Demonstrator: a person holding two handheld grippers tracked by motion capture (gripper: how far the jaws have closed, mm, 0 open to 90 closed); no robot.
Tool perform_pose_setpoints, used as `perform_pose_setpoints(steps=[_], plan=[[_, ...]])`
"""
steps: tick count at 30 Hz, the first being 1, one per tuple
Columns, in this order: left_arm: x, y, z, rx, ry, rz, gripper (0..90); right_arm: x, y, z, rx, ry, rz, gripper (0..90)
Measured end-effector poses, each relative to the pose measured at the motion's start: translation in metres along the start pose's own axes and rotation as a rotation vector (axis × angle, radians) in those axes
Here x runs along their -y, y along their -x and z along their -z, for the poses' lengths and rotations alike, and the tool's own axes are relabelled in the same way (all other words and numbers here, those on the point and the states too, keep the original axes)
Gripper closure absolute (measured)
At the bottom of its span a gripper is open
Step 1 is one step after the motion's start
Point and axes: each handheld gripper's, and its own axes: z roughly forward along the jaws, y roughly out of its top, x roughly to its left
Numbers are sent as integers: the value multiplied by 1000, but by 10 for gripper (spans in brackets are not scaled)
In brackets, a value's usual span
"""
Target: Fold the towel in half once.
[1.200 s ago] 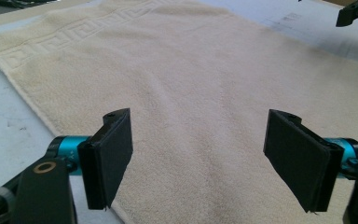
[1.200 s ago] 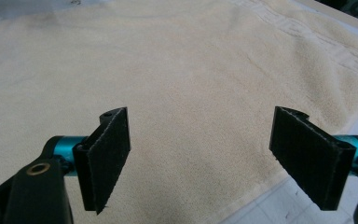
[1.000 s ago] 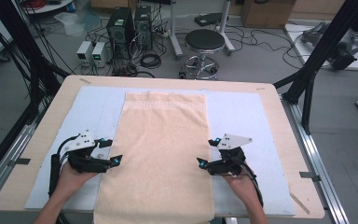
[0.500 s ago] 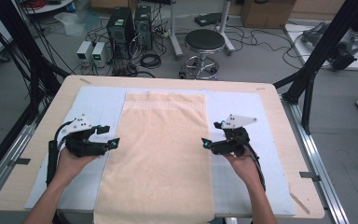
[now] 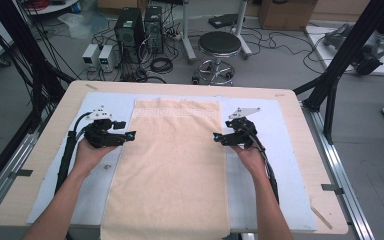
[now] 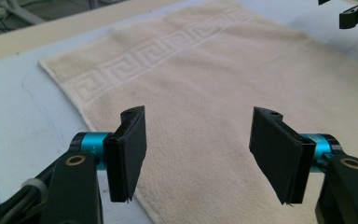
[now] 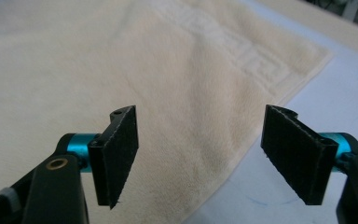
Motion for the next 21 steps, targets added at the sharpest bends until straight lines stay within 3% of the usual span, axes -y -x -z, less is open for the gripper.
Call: perform_pose_setpoints(steps=[3,6,11,15,19,21], plan=[[8,-2,-14,-21,-84,-23,405,4,-1,-15,-15,-45,1,311],[13,-4,-21,-11,-123,-20,425,8,-2,-26,-23,-75,13,347],[21,-6,-34,-14,-194,17,445,12,3,-30,-7,-86,-11,379],[22,-2,-37,-60,-192,2,500,12,4,-31,-14,-86,-18,457],[22,-3,-37,-67,-187,10,588,11,3,-31,-20,-84,-15,541],[22,-4,-37,-69,-190,13,641,12,5,-30,-24,-79,-47,613]])
